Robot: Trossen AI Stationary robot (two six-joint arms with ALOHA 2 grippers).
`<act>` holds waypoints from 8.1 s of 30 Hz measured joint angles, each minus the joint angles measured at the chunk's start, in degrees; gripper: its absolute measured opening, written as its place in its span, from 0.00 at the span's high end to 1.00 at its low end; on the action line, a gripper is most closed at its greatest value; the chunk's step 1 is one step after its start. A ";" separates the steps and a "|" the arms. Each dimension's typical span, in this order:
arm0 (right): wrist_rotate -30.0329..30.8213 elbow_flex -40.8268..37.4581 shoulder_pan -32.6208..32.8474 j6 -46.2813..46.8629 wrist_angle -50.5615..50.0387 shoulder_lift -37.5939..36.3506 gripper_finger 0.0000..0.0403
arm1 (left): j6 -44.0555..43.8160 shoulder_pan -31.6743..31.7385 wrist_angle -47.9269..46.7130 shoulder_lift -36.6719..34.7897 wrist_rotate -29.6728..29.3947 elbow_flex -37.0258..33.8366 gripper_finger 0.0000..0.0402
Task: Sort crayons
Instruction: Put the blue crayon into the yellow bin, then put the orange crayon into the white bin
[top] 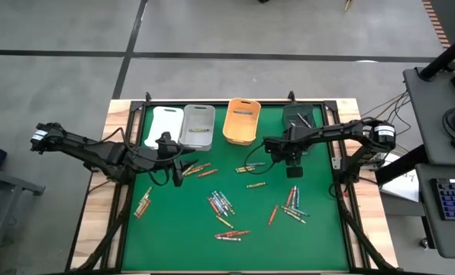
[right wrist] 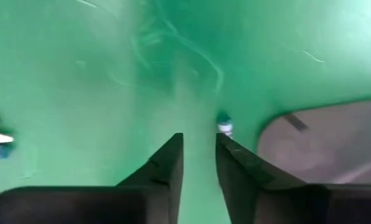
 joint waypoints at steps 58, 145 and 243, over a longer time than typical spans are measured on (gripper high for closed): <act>9.13 -8.90 0.00 0.04 10.31 0.65 0.74 | 3.53 0.02 0.65 0.09 -0.91 0.00 0.57; -3.45 23.28 -10.66 -5.43 42.36 10.86 0.98 | 14.08 0.02 2.90 -4.03 -1.65 0.00 0.57; -20.31 28.61 14.66 9.48 25.06 3.75 0.84 | -75.84 -26.14 -44.81 32.70 34.42 -0.02 0.60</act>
